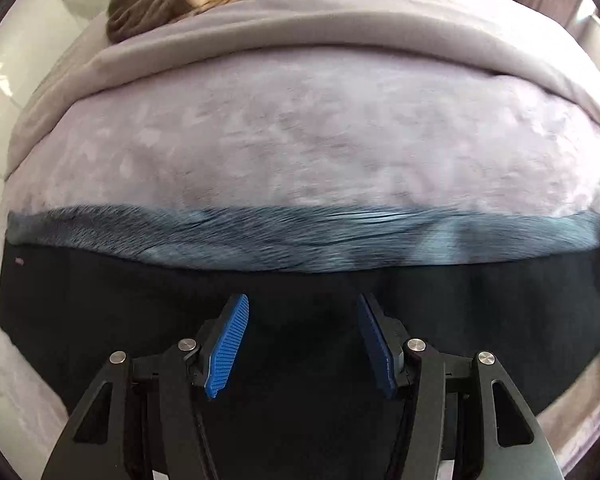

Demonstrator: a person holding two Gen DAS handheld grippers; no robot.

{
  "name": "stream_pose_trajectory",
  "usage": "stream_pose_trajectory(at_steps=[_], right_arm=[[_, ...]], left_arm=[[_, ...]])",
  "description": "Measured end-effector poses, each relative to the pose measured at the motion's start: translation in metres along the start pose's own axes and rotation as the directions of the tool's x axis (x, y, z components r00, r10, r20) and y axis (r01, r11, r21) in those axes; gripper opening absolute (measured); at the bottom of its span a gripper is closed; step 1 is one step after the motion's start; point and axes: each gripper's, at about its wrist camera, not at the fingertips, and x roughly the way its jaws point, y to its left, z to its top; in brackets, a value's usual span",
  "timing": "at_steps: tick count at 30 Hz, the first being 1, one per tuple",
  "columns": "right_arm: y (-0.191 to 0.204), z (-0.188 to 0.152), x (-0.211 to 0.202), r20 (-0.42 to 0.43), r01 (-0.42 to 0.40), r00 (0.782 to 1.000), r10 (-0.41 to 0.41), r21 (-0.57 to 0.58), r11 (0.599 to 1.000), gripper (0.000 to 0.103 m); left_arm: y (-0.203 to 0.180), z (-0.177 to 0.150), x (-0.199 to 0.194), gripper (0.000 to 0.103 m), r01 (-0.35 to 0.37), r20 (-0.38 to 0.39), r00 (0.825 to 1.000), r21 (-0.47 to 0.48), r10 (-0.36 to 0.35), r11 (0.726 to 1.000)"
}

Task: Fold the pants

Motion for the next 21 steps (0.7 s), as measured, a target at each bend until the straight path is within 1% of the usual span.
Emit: stream_pose_trajectory(at_steps=[1,3,4,5,6,7,8,9,10,12,13,14,15,16,17,18,19,20,21], right_arm=[[0.012,0.009,-0.003,0.022,0.022,1.0,-0.021,-0.058,0.998,0.016],[0.02,0.022,0.0,0.008,0.087,0.996,-0.086,-0.101,0.991,0.015],[0.023,0.028,-0.003,0.012,0.154,0.988,-0.153,-0.134,0.979,0.016],[0.026,0.032,-0.006,0.026,0.197,0.98,-0.195,-0.153,0.968,0.016],[0.027,0.033,-0.013,0.036,0.21,0.978,-0.207,-0.162,0.964,0.016],[0.029,0.034,-0.02,0.049,0.189,0.982,-0.183,-0.158,0.969,0.016],[0.033,0.035,-0.025,0.054,0.139,0.99,-0.132,-0.152,0.979,0.017],[0.032,0.032,-0.032,0.049,0.098,0.995,-0.091,-0.155,0.983,0.017],[0.04,0.03,-0.029,0.039,0.074,0.997,-0.068,-0.178,0.981,0.017],[0.055,0.029,-0.015,0.026,0.084,0.996,-0.08,-0.238,0.968,0.017],[0.065,0.03,-0.001,0.016,0.099,0.995,-0.099,-0.276,0.956,0.019],[0.073,0.032,0.019,0.008,0.136,0.99,-0.14,-0.31,0.941,0.03],[0.075,0.032,0.028,0.001,0.157,0.986,-0.166,-0.323,0.933,0.038],[0.074,0.034,0.048,-0.013,0.208,0.974,-0.227,-0.348,0.914,0.041],[0.071,0.036,0.057,-0.019,0.231,0.967,-0.255,-0.361,0.903,0.036],[0.068,0.036,0.061,-0.019,0.239,0.964,-0.265,-0.37,0.897,0.033],[0.064,0.037,0.061,-0.012,0.239,0.965,-0.262,-0.372,0.897,0.025],[0.059,0.038,0.055,-0.008,0.227,0.969,-0.245,-0.348,0.91,0.022],[0.055,0.037,0.048,-0.006,0.22,0.972,-0.235,-0.328,0.919,0.022]], left_arm=[[-0.008,0.002,-0.002,0.058,0.014,0.012,1.0,0.007,-0.014,1.0],[-0.025,0.007,-0.001,0.058,0.019,0.023,1.0,0.039,-0.02,0.999],[-0.03,0.009,-0.001,0.058,0.016,0.022,1.0,0.052,-0.017,0.999],[-0.034,0.011,0.0,0.058,0.014,0.02,1.0,0.06,-0.016,0.998],[-0.036,0.015,0.0,0.058,0.018,0.018,1.0,0.06,-0.019,0.998],[-0.037,0.016,-0.002,0.058,0.024,0.023,0.999,0.055,-0.026,0.998],[-0.036,0.017,-0.003,0.058,0.024,0.033,0.999,0.048,-0.026,0.999],[-0.037,0.017,-0.005,0.058,0.02,0.036,0.999,0.043,-0.021,0.999],[-0.036,0.017,-0.002,0.058,0.014,0.036,0.999,0.04,-0.015,0.999],[-0.037,0.024,0.011,0.058,-0.01,0.016,1.0,0.027,0.01,1.0],[-0.038,0.027,0.016,0.058,-0.012,0.011,1.0,0.017,0.011,1.0],[-0.037,0.028,0.022,0.059,-0.019,0.015,1.0,0.01,0.019,1.0],[-0.036,0.029,0.03,0.069,-0.041,0.016,0.999,0.006,0.041,0.999],[-0.033,0.031,0.034,0.074,-0.059,0.022,0.998,0.0,0.059,0.998],[-0.03,0.033,0.036,0.078,-0.061,0.035,0.998,-0.007,0.061,0.998],[-0.023,0.036,0.038,0.078,-0.047,0.039,0.998,-0.016,0.048,0.999],[-0.014,0.038,0.038,0.078,-0.045,0.036,0.998,-0.028,0.046,0.999],[-0.004,0.04,0.038,0.078,-0.056,0.036,0.998,-0.038,0.057,0.998],[0.008,0.039,0.035,0.078,-0.084,0.034,0.996,-0.05,0.085,0.995]])
